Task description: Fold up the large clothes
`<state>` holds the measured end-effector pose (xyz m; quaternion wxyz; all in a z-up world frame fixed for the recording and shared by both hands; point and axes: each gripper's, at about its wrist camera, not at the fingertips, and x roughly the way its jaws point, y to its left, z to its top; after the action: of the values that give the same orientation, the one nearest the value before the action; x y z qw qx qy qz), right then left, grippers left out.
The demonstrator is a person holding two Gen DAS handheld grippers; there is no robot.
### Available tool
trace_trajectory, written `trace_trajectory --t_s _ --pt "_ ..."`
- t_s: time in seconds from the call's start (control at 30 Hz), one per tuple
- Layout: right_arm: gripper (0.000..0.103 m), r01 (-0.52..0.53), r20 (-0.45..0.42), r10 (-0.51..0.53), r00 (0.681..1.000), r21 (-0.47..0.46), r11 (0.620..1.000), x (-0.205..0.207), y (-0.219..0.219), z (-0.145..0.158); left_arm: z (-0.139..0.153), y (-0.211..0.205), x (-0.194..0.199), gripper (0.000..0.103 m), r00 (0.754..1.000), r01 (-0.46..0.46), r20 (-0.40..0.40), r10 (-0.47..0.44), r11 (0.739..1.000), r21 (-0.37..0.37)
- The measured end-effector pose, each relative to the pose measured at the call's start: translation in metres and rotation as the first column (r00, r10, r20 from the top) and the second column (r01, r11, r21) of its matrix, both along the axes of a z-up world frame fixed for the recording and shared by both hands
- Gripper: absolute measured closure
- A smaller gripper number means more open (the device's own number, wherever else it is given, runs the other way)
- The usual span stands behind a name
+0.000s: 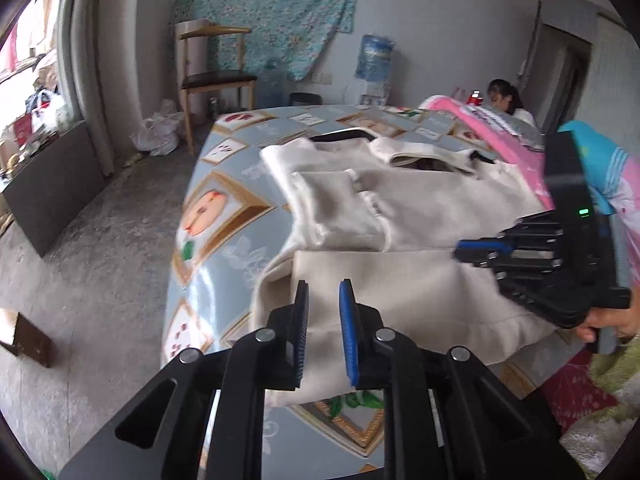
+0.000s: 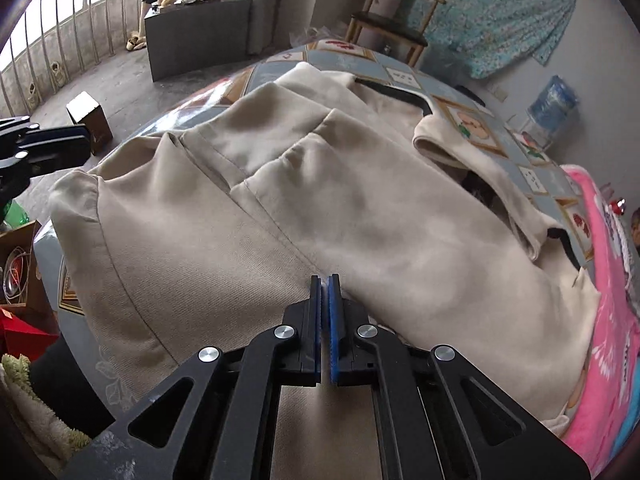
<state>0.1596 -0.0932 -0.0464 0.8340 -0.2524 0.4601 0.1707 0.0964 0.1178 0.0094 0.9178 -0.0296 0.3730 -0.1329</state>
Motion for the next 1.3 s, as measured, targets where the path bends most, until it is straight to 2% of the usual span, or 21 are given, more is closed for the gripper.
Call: trace_trajectory --t_s 0.07,0.17,0.3,0.37,0.4,0.5,0.57,0.67,0.73,0.77,0.83,0.9,0.97,1.07,1.13,1.3 --pt "0.100 0.014 0.004 -0.014 1.000 0.008 1.000 -0.002 0.000 -0.002 0.000 -0.017 0.006 0.088 0.995 0.092 -0.030 -0.093 0.995 -0.032" --pt "0.100 0.041 0.003 -0.041 0.999 0.033 0.999 -0.005 -0.003 0.002 -0.011 -0.046 0.018 0.088 0.982 0.175 -0.072 -0.176 0.984 -0.020" --pt "0.099 0.098 -0.035 -0.094 0.995 0.126 0.987 -0.001 -0.015 0.005 -0.030 -0.070 0.033 0.088 0.969 0.214 -0.126 -0.212 0.977 0.003" --pt "0.099 0.127 -0.058 -0.118 0.991 0.177 0.976 0.003 -0.022 0.006 -0.041 -0.076 0.038 0.088 0.967 0.207 -0.162 -0.199 0.977 0.039" --pt "0.098 0.139 -0.071 -0.127 0.989 0.204 0.969 0.003 -0.025 0.008 -0.042 -0.075 0.038 0.088 0.969 0.203 -0.154 -0.195 0.979 0.035" --pt "0.089 0.204 -0.104 -0.180 0.978 0.327 0.923 0.002 -0.051 0.027 -0.044 -0.073 0.039 0.088 0.968 0.194 -0.169 -0.188 0.981 0.021" --pt "0.080 0.270 -0.101 -0.251 0.963 0.406 0.873 -0.002 -0.083 0.050 -0.044 -0.073 0.038 0.088 0.969 0.188 -0.169 -0.182 0.982 0.022" --pt "0.066 0.396 -0.111 -0.390 0.914 0.452 0.800 -0.008 -0.137 0.073 -0.044 -0.075 0.038 0.088 0.971 0.176 -0.168 -0.168 0.984 0.029" --pt "0.058 0.487 -0.170 -0.466 0.869 0.463 0.740 -0.011 -0.171 0.076 -0.044 -0.074 0.037 0.088 0.973 0.169 -0.166 -0.162 0.985 0.028" --pt "0.057 0.510 -0.183 -0.485 0.855 0.466 0.724 -0.014 -0.182 0.075 -0.044 -0.074 0.037 0.088 0.973 0.167 -0.164 -0.160 0.986 0.026" --pt "0.054 0.511 -0.156 -0.496 0.854 0.425 0.747 -0.021 -0.189 0.075 -0.044 -0.073 0.037 0.088 0.974 0.163 -0.163 -0.158 0.987 0.019" --pt "0.054 0.466 -0.131 -0.452 0.882 0.371 0.803 -0.024 -0.180 0.072 -0.044 -0.073 0.037 0.088 0.974 0.162 -0.165 -0.157 0.987 0.016" --pt "0.054 0.404 -0.141 -0.379 0.915 0.329 0.854 -0.025 -0.166 0.064 -0.044 -0.073 0.037 0.088 0.974 0.161 -0.164 -0.155 0.987 0.022" --pt "0.054 0.353 -0.138 -0.329 0.934 0.235 0.905 -0.024 -0.154 0.048 -0.044 -0.075 0.037 0.088 0.975 0.162 -0.163 -0.154 0.986 0.039" --pt "0.054 0.364 -0.132 -0.347 0.929 0.150 0.919 -0.023 -0.155 0.038 -0.044 -0.076 0.037 0.088 0.975 0.160 -0.165 -0.151 0.986 0.043" --pt "0.054 0.399 -0.172 -0.379 0.909 0.105 0.911 -0.025 -0.165 0.023 -0.044 -0.077 0.038 0.088 0.975 0.158 -0.164 -0.147 0.986 0.055"
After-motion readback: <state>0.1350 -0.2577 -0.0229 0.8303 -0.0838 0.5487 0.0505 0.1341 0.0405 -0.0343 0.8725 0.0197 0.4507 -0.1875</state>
